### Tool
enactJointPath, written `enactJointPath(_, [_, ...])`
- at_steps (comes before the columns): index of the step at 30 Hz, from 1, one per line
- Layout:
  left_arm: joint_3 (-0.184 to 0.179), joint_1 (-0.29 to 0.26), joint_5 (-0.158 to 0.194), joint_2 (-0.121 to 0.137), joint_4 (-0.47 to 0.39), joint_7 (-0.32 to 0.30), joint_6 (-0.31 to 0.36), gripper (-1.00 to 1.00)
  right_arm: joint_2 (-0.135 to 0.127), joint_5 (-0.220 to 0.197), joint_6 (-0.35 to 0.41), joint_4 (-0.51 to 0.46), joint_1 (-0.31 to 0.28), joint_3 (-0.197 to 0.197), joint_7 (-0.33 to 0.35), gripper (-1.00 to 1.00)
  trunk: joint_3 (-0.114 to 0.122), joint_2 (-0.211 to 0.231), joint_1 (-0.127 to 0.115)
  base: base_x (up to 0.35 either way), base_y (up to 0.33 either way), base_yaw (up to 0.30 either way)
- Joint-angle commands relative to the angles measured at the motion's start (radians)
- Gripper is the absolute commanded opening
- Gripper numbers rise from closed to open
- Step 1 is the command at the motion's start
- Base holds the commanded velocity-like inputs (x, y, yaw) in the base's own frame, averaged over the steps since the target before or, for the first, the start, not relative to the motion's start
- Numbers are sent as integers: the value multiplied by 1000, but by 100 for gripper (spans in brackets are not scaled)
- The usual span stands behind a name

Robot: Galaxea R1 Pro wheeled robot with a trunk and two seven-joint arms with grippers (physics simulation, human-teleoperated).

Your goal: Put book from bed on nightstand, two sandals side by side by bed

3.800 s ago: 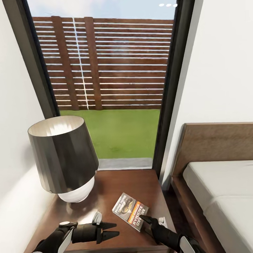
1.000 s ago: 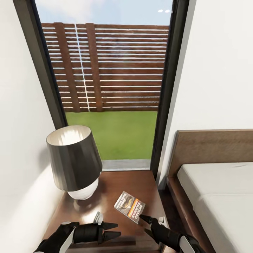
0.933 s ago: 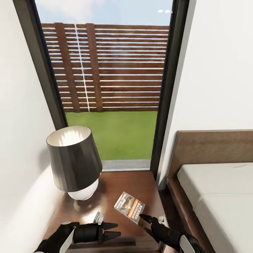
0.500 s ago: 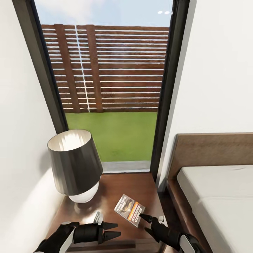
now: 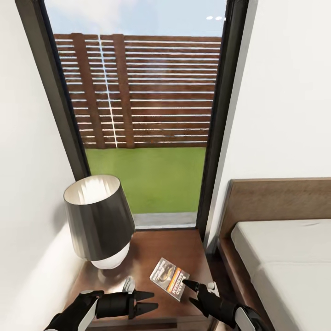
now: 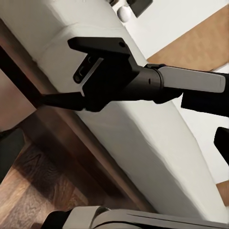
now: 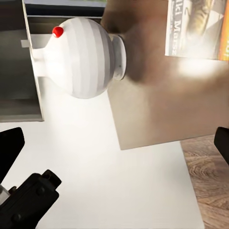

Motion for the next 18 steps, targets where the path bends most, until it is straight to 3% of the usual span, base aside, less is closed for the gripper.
enactJointPath(1, [-8, -1, 9, 1, 0, -1, 12, 100, 1, -2, 5, 0, -1, -5, 0, 100, 2, 7, -4, 0, 0, 0])
enactJointPath(18, [-7, -1, 9, 3, 0, 5, 13, 100, 1, 0, 3, 0, -1, -4, -2, 100, 56, 126, -69, 0, 0, 0])
